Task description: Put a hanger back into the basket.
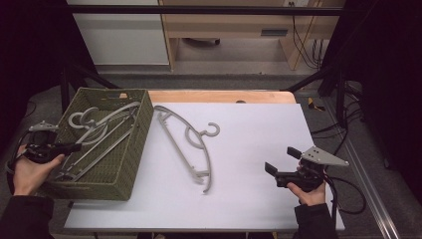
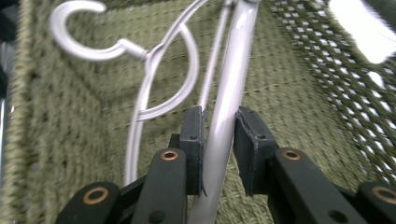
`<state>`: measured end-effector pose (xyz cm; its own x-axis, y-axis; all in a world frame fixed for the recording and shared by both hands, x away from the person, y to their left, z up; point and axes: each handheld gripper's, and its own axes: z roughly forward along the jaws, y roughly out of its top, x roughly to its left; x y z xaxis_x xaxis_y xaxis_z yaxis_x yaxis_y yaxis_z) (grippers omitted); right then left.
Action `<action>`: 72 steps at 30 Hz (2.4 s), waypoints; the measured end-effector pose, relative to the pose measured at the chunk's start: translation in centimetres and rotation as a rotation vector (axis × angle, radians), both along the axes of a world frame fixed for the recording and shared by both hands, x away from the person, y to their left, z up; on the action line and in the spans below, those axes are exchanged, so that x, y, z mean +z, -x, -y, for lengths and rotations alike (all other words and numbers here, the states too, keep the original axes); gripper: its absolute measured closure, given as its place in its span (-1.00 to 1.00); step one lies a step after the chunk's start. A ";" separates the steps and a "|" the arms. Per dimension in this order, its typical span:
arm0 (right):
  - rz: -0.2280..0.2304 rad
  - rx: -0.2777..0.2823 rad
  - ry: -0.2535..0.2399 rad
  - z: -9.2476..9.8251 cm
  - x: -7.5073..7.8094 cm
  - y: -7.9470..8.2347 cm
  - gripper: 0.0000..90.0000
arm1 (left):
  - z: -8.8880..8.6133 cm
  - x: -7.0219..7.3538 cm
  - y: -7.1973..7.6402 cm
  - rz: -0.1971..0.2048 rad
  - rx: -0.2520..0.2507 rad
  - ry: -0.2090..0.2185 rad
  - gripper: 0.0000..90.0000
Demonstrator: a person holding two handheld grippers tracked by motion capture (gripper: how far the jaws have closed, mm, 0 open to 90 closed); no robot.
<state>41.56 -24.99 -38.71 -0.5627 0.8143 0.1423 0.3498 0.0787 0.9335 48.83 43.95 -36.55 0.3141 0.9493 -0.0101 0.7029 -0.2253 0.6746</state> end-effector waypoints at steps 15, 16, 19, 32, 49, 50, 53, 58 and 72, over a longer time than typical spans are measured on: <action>0.000 0.000 0.001 0.0 0.0 0.0 -0.98 | -0.8 -0.8 -2.0 -0.055 0.163 -0.062 0.53; 0.000 0.000 0.001 0.0 0.0 0.0 -0.98 | -0.9 -0.8 -2.0 -0.052 0.163 -0.061 0.50; -0.002 0.001 0.001 0.0 0.0 0.0 -0.98 | -1.0 -0.7 -1.8 -0.023 0.166 -0.073 0.38; 0.000 -0.001 0.001 0.0 -0.1 0.0 -0.98 | 0.4 1.7 0.6 0.139 0.071 0.013 0.10; 0.000 0.000 -0.001 0.0 0.0 0.0 -0.98 | 9.5 3.4 3.3 0.320 -0.157 0.157 -0.50; -0.001 0.001 0.000 0.0 0.0 0.0 -0.98 | 10.1 3.4 3.4 0.324 -0.167 0.166 -0.53; 0.001 0.002 -0.003 0.0 0.0 0.0 -0.98 | 11.9 3.2 3.5 0.342 -0.199 0.189 -0.61; -0.002 0.005 0.001 -0.1 -0.1 -0.1 -0.98 | 15.0 2.8 3.7 0.357 -0.261 0.224 -0.71; 0.003 -0.001 0.001 0.0 0.1 0.0 -0.98 | 22.9 0.3 4.0 0.320 -0.393 0.198 -0.77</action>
